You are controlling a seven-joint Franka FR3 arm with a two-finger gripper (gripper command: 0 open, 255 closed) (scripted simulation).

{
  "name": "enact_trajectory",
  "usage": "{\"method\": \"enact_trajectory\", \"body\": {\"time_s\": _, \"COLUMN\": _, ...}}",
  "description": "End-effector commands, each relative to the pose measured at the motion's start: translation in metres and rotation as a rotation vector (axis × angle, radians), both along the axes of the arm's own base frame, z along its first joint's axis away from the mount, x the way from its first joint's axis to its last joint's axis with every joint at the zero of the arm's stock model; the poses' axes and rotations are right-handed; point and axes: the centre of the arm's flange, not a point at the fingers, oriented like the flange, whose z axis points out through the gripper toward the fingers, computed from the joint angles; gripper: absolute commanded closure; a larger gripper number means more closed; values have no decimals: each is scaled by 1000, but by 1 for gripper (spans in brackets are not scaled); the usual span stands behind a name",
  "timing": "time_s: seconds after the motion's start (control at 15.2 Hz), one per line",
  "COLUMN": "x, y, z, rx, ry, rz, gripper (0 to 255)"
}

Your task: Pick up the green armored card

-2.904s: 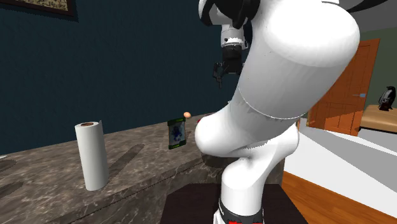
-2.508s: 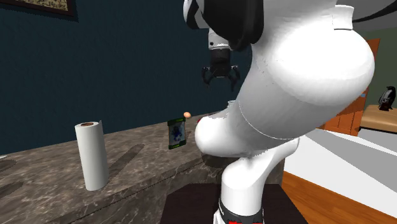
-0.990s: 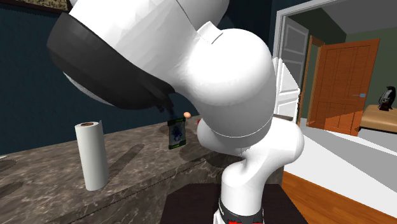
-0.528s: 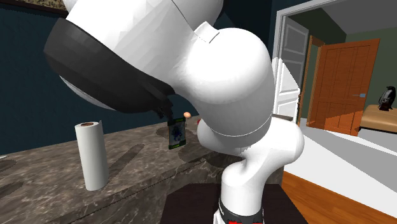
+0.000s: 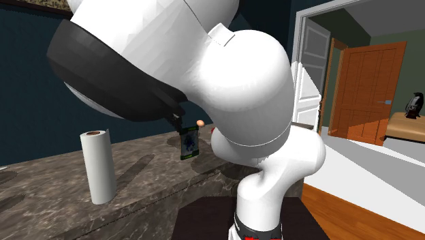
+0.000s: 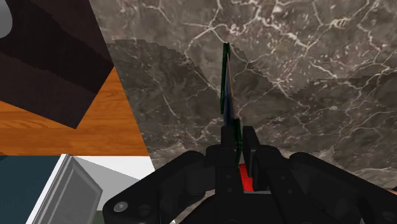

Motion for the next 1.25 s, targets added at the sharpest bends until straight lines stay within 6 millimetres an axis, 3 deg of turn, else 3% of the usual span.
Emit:
{"method": "enact_trajectory", "body": {"time_s": 0.0, "x": 0, "y": 0, "z": 0, "rx": 0, "ry": 0, "rz": 0, "gripper": 255}}
{"method": "enact_trajectory", "body": {"time_s": 1.06, "x": 1, "y": 0, "z": 79, "rx": 0, "ry": 0, "rz": 0, "gripper": 255}}
{"method": "enact_trajectory", "body": {"time_s": 1.19, "x": 1, "y": 0, "z": 80, "rx": 0, "ry": 0, "rz": 0, "gripper": 255}}
